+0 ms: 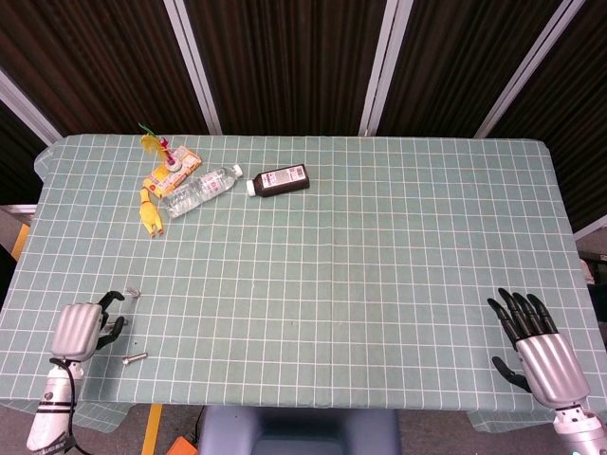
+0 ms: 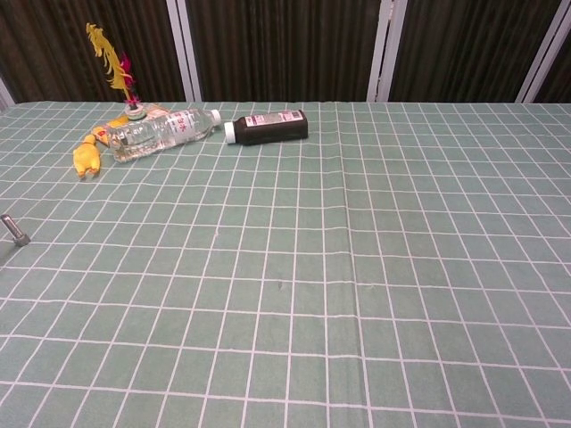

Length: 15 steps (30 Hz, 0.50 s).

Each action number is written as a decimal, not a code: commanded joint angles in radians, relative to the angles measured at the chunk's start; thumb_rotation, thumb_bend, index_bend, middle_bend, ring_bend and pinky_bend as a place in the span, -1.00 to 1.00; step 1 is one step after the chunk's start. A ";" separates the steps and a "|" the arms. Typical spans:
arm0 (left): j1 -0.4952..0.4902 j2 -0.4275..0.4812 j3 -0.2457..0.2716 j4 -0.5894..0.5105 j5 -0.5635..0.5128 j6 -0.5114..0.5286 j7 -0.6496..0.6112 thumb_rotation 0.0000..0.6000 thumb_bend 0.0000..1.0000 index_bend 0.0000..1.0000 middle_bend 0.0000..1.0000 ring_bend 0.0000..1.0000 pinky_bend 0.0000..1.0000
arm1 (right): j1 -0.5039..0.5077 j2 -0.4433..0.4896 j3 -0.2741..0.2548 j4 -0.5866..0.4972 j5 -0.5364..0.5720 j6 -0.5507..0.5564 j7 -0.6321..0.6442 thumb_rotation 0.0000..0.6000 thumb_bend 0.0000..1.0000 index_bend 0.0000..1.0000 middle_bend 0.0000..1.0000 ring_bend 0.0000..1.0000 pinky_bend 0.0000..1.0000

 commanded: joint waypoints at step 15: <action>0.014 -0.067 -0.025 0.006 -0.147 -0.094 0.219 1.00 -0.22 -0.22 1.00 1.00 1.00 | -0.003 0.004 -0.002 0.004 -0.010 0.010 0.012 1.00 -0.33 -1.00 -1.00 -1.00 -1.00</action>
